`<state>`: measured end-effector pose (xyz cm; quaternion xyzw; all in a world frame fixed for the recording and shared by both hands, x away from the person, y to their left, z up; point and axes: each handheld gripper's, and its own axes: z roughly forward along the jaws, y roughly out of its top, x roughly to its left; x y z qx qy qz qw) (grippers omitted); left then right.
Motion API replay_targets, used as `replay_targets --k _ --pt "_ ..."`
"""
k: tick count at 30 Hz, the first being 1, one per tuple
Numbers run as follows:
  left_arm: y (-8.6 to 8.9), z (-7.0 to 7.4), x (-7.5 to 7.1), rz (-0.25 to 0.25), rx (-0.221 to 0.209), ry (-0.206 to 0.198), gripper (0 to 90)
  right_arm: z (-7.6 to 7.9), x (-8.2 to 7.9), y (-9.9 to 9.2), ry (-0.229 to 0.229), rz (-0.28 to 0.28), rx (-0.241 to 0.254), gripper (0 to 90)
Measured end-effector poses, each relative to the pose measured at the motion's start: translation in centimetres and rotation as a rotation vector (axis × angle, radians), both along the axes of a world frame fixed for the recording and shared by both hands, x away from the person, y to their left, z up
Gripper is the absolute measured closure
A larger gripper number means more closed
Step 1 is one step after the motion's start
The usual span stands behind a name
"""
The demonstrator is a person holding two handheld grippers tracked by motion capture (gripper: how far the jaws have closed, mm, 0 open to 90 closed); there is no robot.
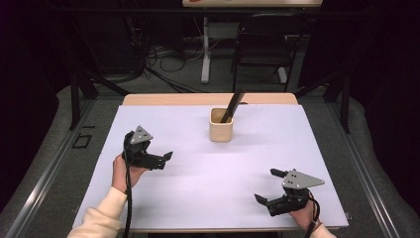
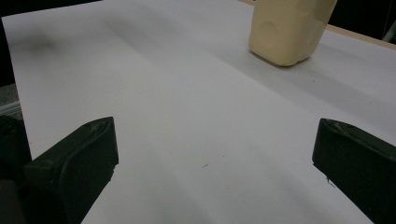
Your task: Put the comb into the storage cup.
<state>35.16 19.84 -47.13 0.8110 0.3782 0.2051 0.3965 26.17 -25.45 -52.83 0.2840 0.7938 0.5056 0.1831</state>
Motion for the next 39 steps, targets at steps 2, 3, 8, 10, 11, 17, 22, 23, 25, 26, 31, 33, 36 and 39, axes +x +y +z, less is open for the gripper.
replay_targets --k 2,3,8,10,11,17,22,23,25,26,31,33,36,39 --pt "0.2 -0.2 -0.3 0.006 -0.001 -0.003 0.0 0.0 0.0 0.0 0.001 0.001 -0.002 0.0" --pt "0.3 -0.3 -0.6 0.008 -0.002 -0.001 0.0 0.0 0.0 0.0 0.0 0.001 -0.002 0.0" --pt "0.8 -0.8 -1.4 0.02 -0.005 -0.005 0.0 0.0 0.0 0.0 0.001 -0.001 -0.001 0.0" --pt "1.1 -1.0 -1.7 0.022 -0.014 -0.003 0.0 0.0 0.0 0.0 0.001 -0.001 -0.001 0.0" --pt "1.3 -1.1 -1.9 0.021 -0.024 -0.003 0.0 0.0 0.0 0.0 0.001 -0.001 -0.001 0.0" --pt "2.2 -1.9 -3.2 0.04 -0.023 0.0 0.0 0.0 0.0 0.0 0.002 -0.002 -0.001 0.0" --pt "3.0 -2.5 -4.1 0.056 -0.025 0.0 0.0 0.0 0.0 0.0 0.002 -0.002 -0.002 0.0" --pt "3.1 -2.6 -4.3 0.059 -0.027 0.001 0.0 0.0 0.0 0.0 0.002 -0.002 -0.002 0.0" --pt "3.4 -2.9 -4.6 0.063 -0.029 0.003 0.0 0.0 0.0 0.0 0.003 -0.002 -0.003 0.0" --pt "3.4 -3.0 -4.8 0.063 -0.03 0.004 0.0 0.0 0.0 0.0 0.002 -0.002 -0.003 0.0" --pt "3.8 -3.5 -5.6 0.074 -0.038 -0.001 0.0 0.0 0.1 0.0 0.002 -0.002 -0.003 0.0" --pt "4.0 -3.8 -5.9 0.079 -0.038 0.001 0.0 0.0 0.1 0.0 0.001 -0.002 -0.003 0.0" --pt "4.2 -4.2 -6.3 0.087 -0.047 0.002 0.0 0.0 0.1 0.0 0.001 -0.002 -0.003 0.0" --pt "4.5 -4.6 -6.8 0.094 -0.051 -0.002 0.0 0.0 0.1 0.0 0.001 -0.003 -0.003 0.0"
